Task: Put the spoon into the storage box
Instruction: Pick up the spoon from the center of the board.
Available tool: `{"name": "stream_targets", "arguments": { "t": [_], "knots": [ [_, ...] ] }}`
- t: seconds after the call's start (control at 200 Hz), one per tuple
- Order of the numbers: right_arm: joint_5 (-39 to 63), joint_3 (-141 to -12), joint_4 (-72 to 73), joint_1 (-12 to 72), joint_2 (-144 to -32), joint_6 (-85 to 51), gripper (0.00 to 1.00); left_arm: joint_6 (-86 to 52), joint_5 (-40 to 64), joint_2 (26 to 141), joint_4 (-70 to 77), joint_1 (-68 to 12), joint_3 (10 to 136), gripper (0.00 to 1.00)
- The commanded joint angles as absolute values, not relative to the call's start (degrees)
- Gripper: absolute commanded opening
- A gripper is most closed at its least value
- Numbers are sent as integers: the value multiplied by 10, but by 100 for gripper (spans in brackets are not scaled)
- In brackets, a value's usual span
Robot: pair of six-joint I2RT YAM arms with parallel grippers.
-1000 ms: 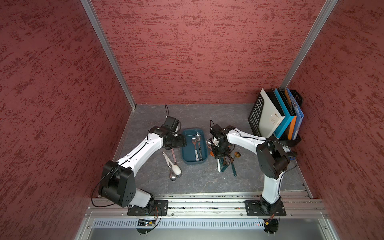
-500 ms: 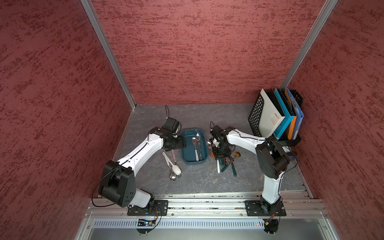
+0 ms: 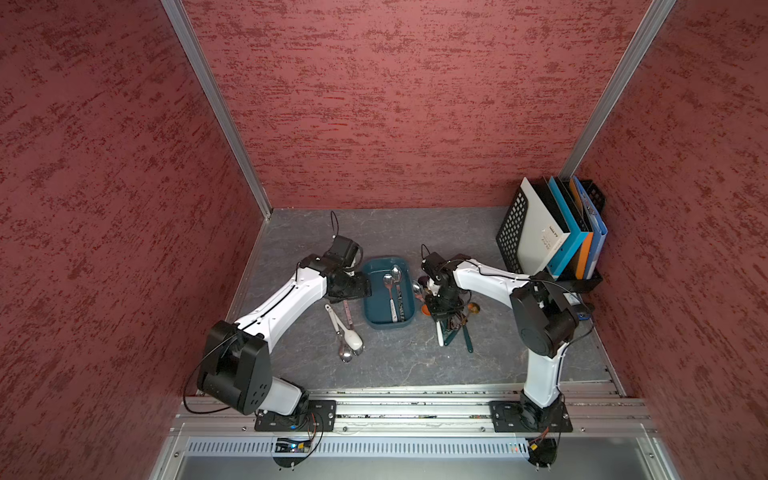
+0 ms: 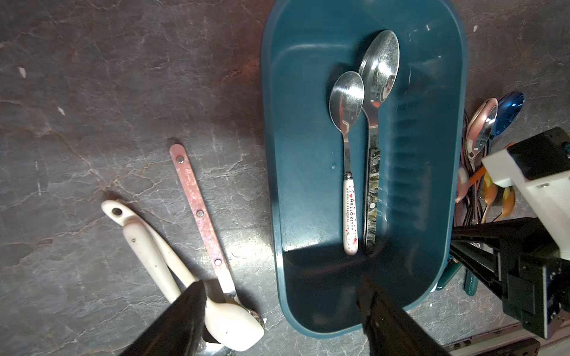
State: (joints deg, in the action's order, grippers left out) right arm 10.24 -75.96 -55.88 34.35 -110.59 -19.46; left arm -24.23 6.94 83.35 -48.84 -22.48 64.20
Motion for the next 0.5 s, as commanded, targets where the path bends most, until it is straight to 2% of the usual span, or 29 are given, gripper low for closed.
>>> {"name": "stream_targets", "arguments": {
  "t": [0.0,0.496],
  "knots": [
    [98,-763,-563,342,-1098,-191,13,-247,61,828,-490,-227,636,81],
    [112,-808,-596,338,-1051,-195,8,-255,90,820,-474,-213,650,81]
  ]
}}
